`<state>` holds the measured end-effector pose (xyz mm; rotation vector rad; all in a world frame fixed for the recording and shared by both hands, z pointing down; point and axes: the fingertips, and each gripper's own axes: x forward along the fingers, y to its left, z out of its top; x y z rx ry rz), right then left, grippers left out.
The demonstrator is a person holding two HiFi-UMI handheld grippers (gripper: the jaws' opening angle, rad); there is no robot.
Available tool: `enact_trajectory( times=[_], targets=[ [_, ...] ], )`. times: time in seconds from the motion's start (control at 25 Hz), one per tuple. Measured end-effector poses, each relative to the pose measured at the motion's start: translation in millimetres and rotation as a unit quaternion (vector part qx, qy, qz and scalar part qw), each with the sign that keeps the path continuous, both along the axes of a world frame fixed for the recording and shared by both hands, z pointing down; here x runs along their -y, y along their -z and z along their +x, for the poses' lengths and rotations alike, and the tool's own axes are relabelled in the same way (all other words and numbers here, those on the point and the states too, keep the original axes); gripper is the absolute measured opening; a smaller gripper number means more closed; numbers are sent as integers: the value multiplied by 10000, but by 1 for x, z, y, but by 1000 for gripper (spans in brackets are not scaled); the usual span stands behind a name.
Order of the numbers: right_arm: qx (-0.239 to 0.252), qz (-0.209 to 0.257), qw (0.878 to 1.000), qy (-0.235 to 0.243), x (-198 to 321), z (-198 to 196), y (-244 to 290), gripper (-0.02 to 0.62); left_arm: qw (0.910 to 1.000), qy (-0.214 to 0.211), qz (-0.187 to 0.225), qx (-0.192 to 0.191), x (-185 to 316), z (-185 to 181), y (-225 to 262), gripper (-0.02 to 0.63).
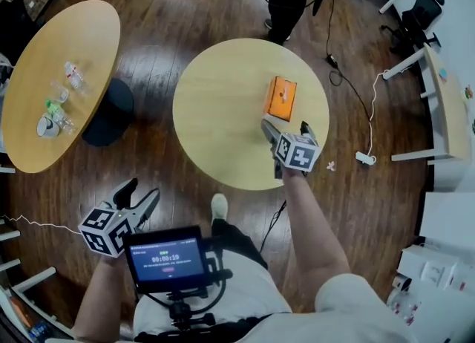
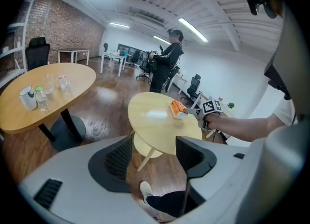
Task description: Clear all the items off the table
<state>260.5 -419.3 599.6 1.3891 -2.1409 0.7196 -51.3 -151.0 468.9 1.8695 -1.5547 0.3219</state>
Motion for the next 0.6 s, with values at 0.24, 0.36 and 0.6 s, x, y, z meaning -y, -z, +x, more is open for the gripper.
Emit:
enact_trajectory(
  times=[0.24,0.36,0.6],
  targets=[
    [-308,-517,9981,109,42,-11,-51,600,9992,372,-125,89,12,-4,0,288],
    [-534,-728,9958,145,47,-11,-72,600,9988,436,-201,99,14,-3,-2,288],
    [-433,-646,9966,280,51,-16,-80,519,9982,505,-253,181,22,-4,0,288]
  ],
)
